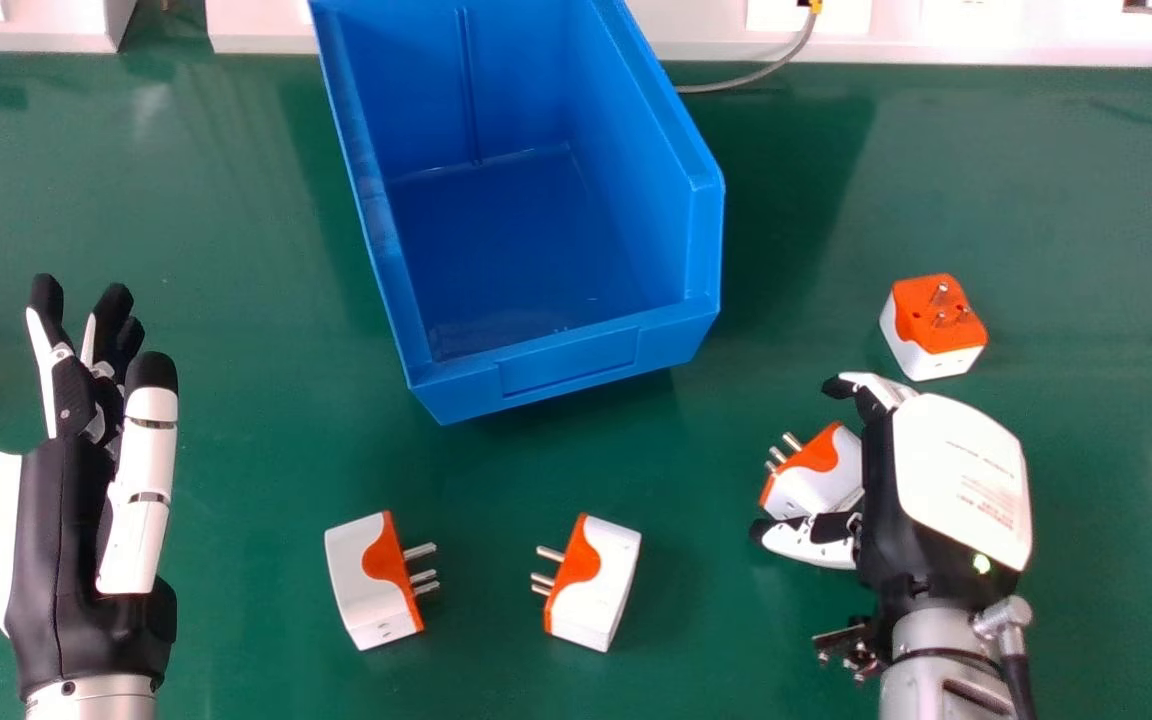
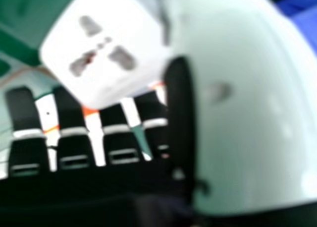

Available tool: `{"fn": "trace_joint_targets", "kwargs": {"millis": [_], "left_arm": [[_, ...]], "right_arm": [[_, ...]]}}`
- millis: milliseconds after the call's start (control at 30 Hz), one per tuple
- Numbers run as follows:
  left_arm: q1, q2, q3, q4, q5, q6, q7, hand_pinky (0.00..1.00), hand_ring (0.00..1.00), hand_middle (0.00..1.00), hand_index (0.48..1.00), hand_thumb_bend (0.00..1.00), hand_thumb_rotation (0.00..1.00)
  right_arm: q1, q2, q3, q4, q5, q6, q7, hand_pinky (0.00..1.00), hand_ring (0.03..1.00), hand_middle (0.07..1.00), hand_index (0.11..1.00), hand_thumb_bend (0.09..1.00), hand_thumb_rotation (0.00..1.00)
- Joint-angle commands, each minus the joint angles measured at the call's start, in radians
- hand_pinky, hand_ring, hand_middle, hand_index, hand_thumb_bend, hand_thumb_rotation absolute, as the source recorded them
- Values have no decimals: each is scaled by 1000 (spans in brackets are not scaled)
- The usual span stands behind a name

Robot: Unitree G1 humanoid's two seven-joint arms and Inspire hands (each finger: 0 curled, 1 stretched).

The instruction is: Pick all objects and put in blue box

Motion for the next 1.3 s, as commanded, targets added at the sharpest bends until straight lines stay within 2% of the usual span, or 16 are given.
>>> {"fn": "trace_joint_targets", "kwargs": {"millis": [0, 67, 133, 233, 333, 433, 533, 667, 733, 800, 867, 1000, 1100, 1167, 1200, 1267], "left_arm": [[4, 2, 4, -19, 0, -9, 1, 1000, 985, 983, 976, 331, 730], [5, 0, 5, -19, 2, -14, 2, 1000, 983, 981, 973, 339, 743], [5, -1, 4, -21, -1, -10, 0, 997, 977, 975, 966, 339, 733], [6, 0, 3, -25, 3, -6, 1, 999, 977, 975, 965, 331, 708], [8, 2, 0, -26, 2, -5, -4, 1000, 982, 980, 970, 339, 696], [10, 1, -2, -32, -7, 3, -9, 1000, 988, 986, 978, 343, 680], [14, -2, -3, -41, 3, 13, 0, 993, 982, 981, 974, 326, 651], [16, -3, -5, -42, -7, 13, -9, 990, 981, 979, 970, 349, 635], [19, -2, -5, -45, 1, 12, -6, 989, 983, 981, 972, 349, 630], [22, -4, -5, -49, 5, 14, -2, 983, 979, 979, 969, 337, 634], [25, -2, -7, -51, 3, 17, -5, 980, 977, 977, 967, 333, 630], [28, -3, -8, -53, -8, 16, -12, 993, 982, 981, 970, 317, 649], [31, -3, -8, -59, -2, 21, -8, 998, 985, 984, 975, 333, 651], [32, -1, -9, -60, 6, 23, -5, 1000, 987, 986, 977, 346, 652], [32, -1, -9, -62, 0, 28, -7, 1000, 989, 987, 979, 347, 658], [32, -1, -9, -63, 1, 30, -7, 1000, 992, 990, 980, 338, 663]], "right_arm": [[26, -32, -24, 31, 18, -26, -35, 376, 538, 662, 651, 469, 1], [29, -31, -33, 34, 35, -56, -49, 330, 485, 608, 632, 478, 0], [33, -32, -36, 27, 47, -70, -48, 305, 455, 570, 599, 482, 0], [37, -30, -44, 17, 68, -89, -42, 283, 431, 533, 587, 482, 0], [41, -23, -54, 7, 86, -95, -38, 277, 425, 528, 592, 481, 0], [43, -22, -53, -6, 83, -79, -29, 278, 425, 526, 583, 482, 0], [48, -18, -56, -28, 88, -68, -14, 279, 428, 530, 578, 483, 0], [53, -23, -56, -43, 86, -75, -22, 283, 432, 538, 564, 485, 0], [57, -27, -58, -51, 85, -89, -29, 292, 437, 537, 582, 483, 0], [64, -30, -60, -73, 83, -85, -18, 296, 441, 549, 563, 484, 0], [81, -31, -58, -130, 70, -63, 5, 295, 440, 560, 548, 485, 0], [123, -44, -56, -233, 61, -80, 21, 301, 429, 532, 546, 489, 0], [158, -36, -59, -323, 68, -74, 49, 282, 406, 503, 553, 486, 0], [181, -36, -57, -376, 69, -92, 58, 274, 399, 498, 556, 485, 0], [193, -39, -52, -404, 67, -107, 60, 271, 397, 496, 556, 484, 0], [211, -56, -41, -446, 63, -157, 59, 265, 390, 491, 557, 483, 0]]}}
